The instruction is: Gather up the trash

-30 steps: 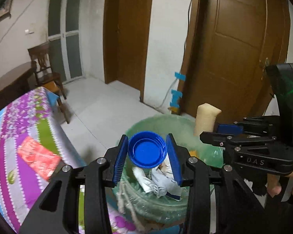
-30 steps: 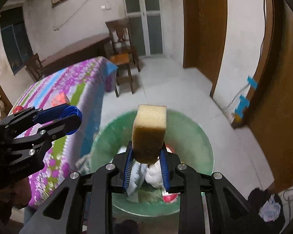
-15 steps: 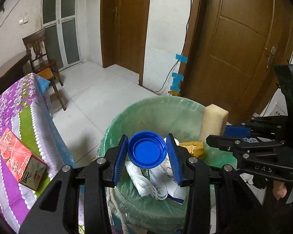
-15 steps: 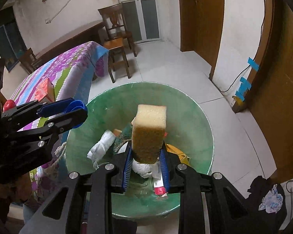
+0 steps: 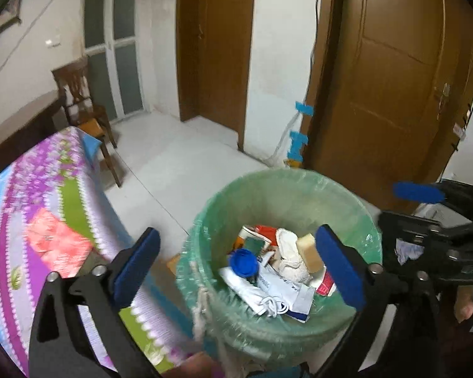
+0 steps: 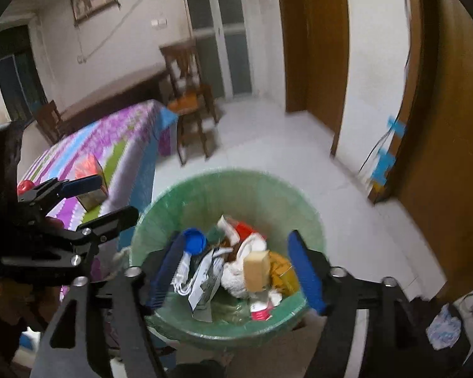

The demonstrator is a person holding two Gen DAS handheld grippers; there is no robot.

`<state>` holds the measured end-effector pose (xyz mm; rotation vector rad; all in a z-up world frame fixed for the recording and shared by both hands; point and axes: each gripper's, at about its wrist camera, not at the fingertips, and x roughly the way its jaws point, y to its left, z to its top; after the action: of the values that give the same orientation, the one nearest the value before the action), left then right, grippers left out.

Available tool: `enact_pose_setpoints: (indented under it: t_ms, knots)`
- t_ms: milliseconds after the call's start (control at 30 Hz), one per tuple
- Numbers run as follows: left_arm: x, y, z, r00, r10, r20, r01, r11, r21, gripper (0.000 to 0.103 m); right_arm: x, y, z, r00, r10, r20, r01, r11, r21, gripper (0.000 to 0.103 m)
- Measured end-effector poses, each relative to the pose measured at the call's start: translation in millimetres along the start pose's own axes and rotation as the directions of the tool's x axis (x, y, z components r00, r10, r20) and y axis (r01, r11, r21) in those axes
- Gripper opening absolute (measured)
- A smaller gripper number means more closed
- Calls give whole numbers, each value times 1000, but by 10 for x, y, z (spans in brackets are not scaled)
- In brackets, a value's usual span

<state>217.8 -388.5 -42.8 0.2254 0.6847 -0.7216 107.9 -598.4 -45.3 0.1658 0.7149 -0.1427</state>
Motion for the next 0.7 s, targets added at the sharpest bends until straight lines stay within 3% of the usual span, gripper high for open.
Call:
enact_pose_setpoints:
  t_ms: [100, 233, 467, 700]
  knots:
    - [-404, 63, -67, 997, 10, 79, -9, 1000, -10, 97, -483, 163, -134, 991, -25, 130, 27, 1000, -14, 89]
    - [-932, 131, -237, 986, 23, 164, -18, 999, -30, 97, -1024, 411, -457, 965, -55, 255, 65, 997, -31, 96]
    - [-1497, 97, -613, 964, 65, 257, -57, 998, -39, 97, -1550, 686, -1057, 940, -61, 334, 60, 998, 12, 98]
    - [-1657, -19, -879, 970, 15, 241, -8, 1000, -26, 97, -1802, 914, -1459, 931, -74, 357, 70, 997, 25, 98]
